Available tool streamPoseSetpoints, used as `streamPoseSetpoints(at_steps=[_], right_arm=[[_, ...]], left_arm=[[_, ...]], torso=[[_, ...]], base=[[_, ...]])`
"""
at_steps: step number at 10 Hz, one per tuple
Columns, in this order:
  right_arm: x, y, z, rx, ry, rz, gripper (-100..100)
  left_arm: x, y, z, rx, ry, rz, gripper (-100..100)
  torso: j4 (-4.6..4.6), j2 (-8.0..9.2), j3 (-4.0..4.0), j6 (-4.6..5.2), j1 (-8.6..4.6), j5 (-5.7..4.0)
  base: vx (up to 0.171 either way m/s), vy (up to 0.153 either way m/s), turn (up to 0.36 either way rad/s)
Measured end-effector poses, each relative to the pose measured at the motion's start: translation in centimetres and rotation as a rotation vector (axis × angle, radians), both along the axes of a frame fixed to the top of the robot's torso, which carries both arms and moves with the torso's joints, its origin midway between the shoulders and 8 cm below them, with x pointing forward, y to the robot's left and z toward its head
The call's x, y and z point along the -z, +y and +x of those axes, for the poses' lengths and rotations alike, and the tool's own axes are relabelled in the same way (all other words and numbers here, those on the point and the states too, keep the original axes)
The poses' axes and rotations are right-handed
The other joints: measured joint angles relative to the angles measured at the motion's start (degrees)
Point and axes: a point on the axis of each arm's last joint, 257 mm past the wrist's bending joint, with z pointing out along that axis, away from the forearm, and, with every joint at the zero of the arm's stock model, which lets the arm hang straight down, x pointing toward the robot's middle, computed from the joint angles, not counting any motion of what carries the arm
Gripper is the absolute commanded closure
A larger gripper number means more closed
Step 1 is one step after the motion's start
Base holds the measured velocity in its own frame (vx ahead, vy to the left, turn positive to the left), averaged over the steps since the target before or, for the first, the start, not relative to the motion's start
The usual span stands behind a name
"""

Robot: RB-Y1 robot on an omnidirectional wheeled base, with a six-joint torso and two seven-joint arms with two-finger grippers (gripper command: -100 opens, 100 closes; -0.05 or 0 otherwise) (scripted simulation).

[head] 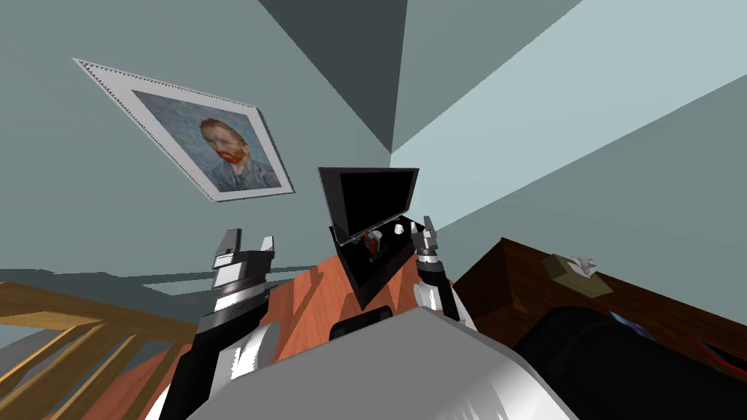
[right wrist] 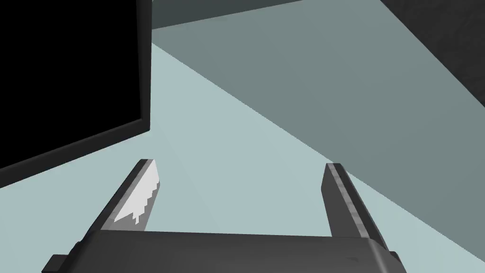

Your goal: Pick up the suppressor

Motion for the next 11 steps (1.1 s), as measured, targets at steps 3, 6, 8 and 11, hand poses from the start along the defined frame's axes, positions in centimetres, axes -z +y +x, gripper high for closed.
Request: streamPoseSetpoints(at_steps=[3,6,8,11], right_arm=[[3.3,1.8,1.2,-0.053,0.098,-0.082,-100],[8.3,3.8,2.7,-0.108,0.234,-0.175,-100],[12.4,6.4,3.4,-0.151,0.341,-0.256,-100],[16.4,7.3,3.8,-0.184,0.433,-0.325,-100]], left_arm=[[0.0,0.0,0.0,0.0,0.0,0.0,0],[0.0,0.0,0.0,0.0,0.0,0.0,0],[0.0,0.0,0.0,0.0,0.0,0.0,0],[0.0,0.0,0.0,0.0,0.0,0.0,0]], torso=[[0.1,0.46,0.26,0.01,-0.49,-0.1],[0.13,0.6,0.35,-0.01,-0.57,-0.13],[0.12,0.55,0.32,-0.01,-0.5,-0.11],[0.07,0.27,0.17,0.01,-0.25,-0.06]], base=[[-0.128,-0.121,0.076],[-0.157,-0.135,0.169],[-0.129,-0.094,0.154],[-0.088,-0.046,0.141]])
